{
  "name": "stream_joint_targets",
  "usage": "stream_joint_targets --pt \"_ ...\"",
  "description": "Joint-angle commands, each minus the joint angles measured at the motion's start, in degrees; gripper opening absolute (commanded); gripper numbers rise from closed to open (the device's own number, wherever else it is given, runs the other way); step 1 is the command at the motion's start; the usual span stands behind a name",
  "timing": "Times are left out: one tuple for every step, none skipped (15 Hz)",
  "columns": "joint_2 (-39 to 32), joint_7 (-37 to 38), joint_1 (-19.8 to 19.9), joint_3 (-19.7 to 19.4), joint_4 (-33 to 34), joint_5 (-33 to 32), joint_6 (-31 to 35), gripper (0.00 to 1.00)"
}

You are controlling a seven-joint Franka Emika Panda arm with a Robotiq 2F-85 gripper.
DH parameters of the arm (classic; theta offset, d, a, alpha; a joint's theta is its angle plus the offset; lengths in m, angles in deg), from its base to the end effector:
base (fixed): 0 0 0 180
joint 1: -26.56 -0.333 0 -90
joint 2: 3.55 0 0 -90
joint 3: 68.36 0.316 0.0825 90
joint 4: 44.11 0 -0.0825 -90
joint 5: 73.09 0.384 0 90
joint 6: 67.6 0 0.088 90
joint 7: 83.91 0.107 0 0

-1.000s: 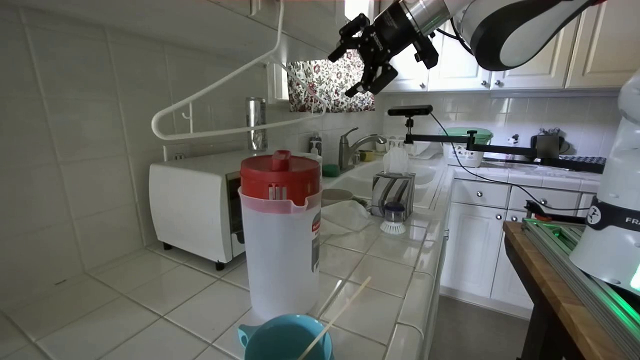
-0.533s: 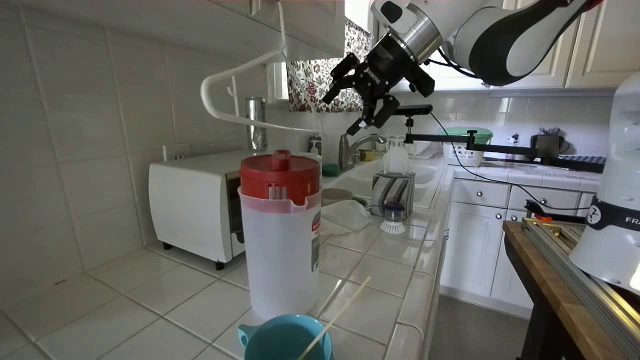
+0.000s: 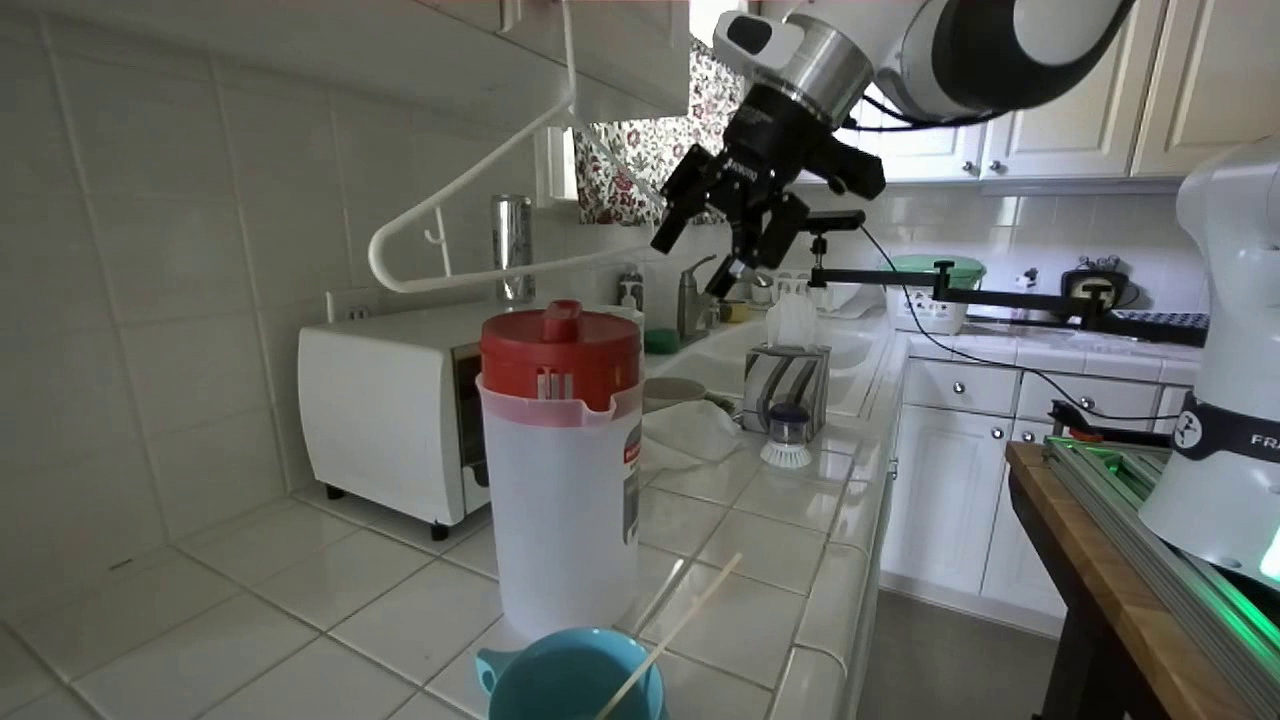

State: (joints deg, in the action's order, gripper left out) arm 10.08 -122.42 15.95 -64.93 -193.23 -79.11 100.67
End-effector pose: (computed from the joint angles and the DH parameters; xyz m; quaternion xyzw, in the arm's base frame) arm 0.4499 0.1196 0.4007 0.8379 0.4666 0.2681 0.0906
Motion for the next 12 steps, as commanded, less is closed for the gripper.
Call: stream_joint_targets --pt "1.3 0.7 -1.1 -1.4 0.0 -0.7 -1.7 1.00" --pt "1.9 0.7 -1.2 -1.6 -0.1 -0.6 -2.6 1.00" --pt "2.0 0.6 -1.4 -1.5 -0.2 -0.5 -2.8 1.00" --pt "1.8 0.6 -1.4 -1.5 -0.3 -0.5 -2.8 1.00" --pt "1.7 3.1 0.3 -0.4 -0.1 -2.2 -3.6 1.00" --pt "1.6 7.5 2.7 1.0 0.4 -4.3 -5.6 1.00" --pt "1.7 12.1 5.2 2.5 0.4 -7.3 -6.4 1.00" --pt "1.9 16.4 6.9 3.3 0.4 -9.7 -7.9 1.00" --pt "2.2 20.7 10.2 5.8 0.4 -11.9 -8.9 1.00" --pt "2.2 24.2 9.5 4.9 0.5 -12.9 -11.0 1.00" --pt "2.3 27.2 10.1 5.5 0.5 -13.4 -12.9 1.00" --pt "2.0 29.5 10.0 5.7 0.5 -13.1 -14.7 1.00"
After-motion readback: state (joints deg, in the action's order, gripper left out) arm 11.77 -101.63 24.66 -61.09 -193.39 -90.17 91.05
